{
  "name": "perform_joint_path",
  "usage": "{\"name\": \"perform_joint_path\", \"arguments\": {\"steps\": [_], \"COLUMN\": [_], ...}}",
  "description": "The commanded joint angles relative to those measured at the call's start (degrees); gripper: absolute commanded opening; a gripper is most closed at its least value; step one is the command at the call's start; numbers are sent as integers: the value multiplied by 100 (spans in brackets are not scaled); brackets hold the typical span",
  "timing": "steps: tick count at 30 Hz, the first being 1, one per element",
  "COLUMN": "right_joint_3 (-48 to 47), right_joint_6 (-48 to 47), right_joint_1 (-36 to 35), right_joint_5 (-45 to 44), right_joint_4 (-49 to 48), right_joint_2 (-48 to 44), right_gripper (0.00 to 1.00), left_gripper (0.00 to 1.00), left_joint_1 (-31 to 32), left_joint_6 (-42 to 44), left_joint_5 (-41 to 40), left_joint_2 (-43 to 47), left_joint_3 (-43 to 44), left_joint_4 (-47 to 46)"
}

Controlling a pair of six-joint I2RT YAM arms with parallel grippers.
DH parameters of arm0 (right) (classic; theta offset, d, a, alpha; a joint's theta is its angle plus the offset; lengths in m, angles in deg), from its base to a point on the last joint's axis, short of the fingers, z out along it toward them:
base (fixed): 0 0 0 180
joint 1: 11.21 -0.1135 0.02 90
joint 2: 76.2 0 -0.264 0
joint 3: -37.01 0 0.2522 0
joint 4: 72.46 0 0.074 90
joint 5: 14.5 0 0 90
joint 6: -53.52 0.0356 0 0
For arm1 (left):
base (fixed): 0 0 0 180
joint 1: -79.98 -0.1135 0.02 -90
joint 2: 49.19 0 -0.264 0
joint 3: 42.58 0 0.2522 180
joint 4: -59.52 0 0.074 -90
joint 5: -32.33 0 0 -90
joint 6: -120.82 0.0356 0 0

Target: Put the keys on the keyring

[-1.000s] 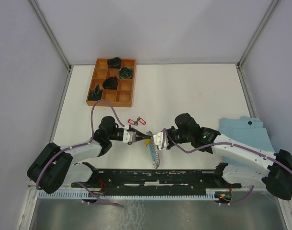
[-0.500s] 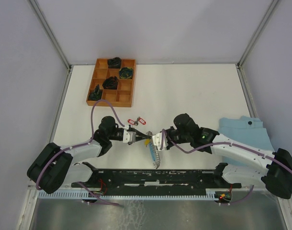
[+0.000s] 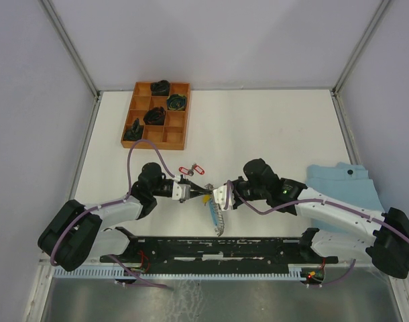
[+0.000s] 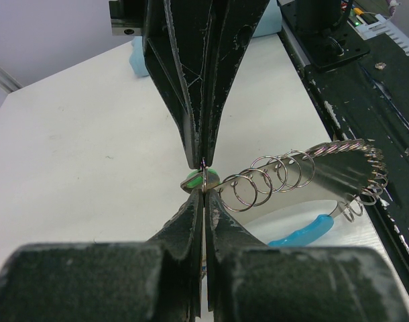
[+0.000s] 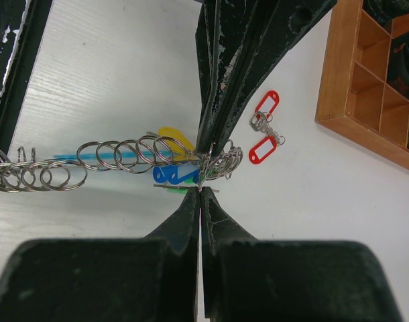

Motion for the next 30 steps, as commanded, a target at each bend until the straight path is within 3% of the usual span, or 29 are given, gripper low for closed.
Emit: {"name": "perform_joint_path", "arguments": {"steps": [1, 30], "right_joint_3": [-82, -74], "right_joint_6": [74, 871], "right_joint_1": [-39, -42], "right_joint_5": [7, 96], "right_joint_4": [-303, -813], "right_joint_2": [-23, -32], "right_gripper": [0, 0], "left_gripper": [3, 3], "left_joint_1": [-3, -8], "left_joint_6": [121, -26], "left_joint_5": [120, -67], "left_joint_2": [115, 132], "left_joint_3": [74, 81], "left_joint_4": [-327, -355]}}
